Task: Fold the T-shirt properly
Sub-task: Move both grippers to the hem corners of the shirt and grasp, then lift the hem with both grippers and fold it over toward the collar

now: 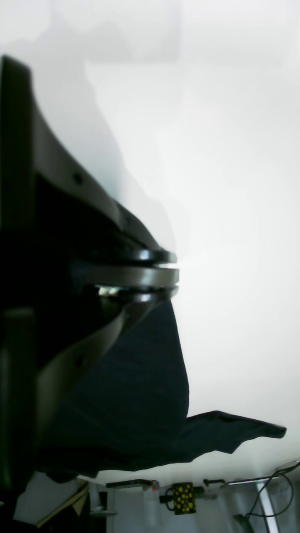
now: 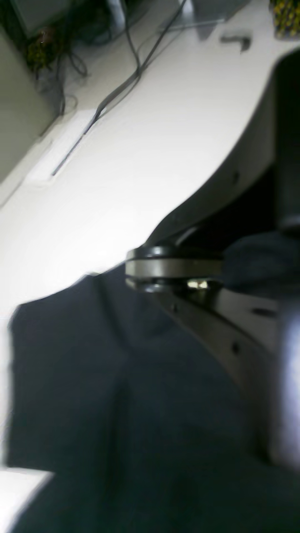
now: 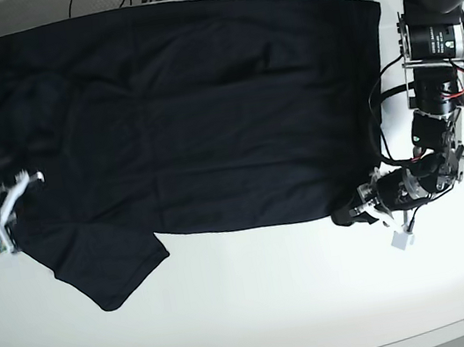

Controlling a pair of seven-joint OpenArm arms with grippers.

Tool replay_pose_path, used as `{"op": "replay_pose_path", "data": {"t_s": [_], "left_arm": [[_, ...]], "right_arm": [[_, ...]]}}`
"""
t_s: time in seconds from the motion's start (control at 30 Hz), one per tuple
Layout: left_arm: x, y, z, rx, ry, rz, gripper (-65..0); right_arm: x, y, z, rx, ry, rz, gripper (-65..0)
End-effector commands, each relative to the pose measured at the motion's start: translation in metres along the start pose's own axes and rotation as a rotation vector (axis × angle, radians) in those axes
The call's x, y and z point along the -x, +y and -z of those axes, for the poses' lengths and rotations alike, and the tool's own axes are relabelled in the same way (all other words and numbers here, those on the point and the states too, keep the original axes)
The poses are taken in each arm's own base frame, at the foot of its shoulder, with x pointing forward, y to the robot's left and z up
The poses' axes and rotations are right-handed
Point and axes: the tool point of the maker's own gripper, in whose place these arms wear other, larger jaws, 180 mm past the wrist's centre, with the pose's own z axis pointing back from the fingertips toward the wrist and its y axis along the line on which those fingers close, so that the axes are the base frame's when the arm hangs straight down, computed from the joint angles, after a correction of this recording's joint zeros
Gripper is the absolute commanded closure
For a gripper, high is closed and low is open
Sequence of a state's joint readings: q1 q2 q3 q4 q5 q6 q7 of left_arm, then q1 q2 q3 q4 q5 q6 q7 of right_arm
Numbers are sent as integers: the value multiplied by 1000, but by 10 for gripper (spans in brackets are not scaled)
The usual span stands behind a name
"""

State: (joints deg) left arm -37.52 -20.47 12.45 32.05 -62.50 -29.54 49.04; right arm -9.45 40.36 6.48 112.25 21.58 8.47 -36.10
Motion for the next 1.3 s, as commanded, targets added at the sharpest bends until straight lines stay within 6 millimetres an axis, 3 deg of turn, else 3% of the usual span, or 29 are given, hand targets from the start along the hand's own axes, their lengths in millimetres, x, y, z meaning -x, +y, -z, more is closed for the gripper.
{"op": "replay_pose_path", "data": {"t_s": [0.0,0.1,0.23,0.33,0.43,0.6,0.73,0.83,0.93,1.07,1.27], "left_arm": [[16,17,-4,-63,64,-26,0],[17,18,-4,-65,66,-23,0],[17,18,-4,-67,68,-22,0],[17,18,-4,-68,68,-22,0],[18,19,-4,-72,72,-18,0],[19,19,-4,-72,78,-18,0],[19,18,-4,-71,79,-18,0],[20,19,-4,-73,86,-18,0],[22,19,-5,-73,97,-19,0],[23,19,-5,-72,100,-19,0],[20,10,-4,-26,92,34,0]], "right_arm": [[-19,-24,7,42,-51,12,-5],[-20,-46,44,-8,-29,157,-97],[2,-59,91,-141,89,397,-231],[20,-63,119,-219,151,618,-241],[37,-54,138,-297,191,813,-241],[51,-21,146,-424,234,1002,-240],[55,25,147,-529,276,985,-241],[49,43,148,-579,263,972,-240],[40,45,149,-598,234,948,-227],[25,32,149,-583,194,880,-12],[3,8,143,-555,137,792,0]]}}
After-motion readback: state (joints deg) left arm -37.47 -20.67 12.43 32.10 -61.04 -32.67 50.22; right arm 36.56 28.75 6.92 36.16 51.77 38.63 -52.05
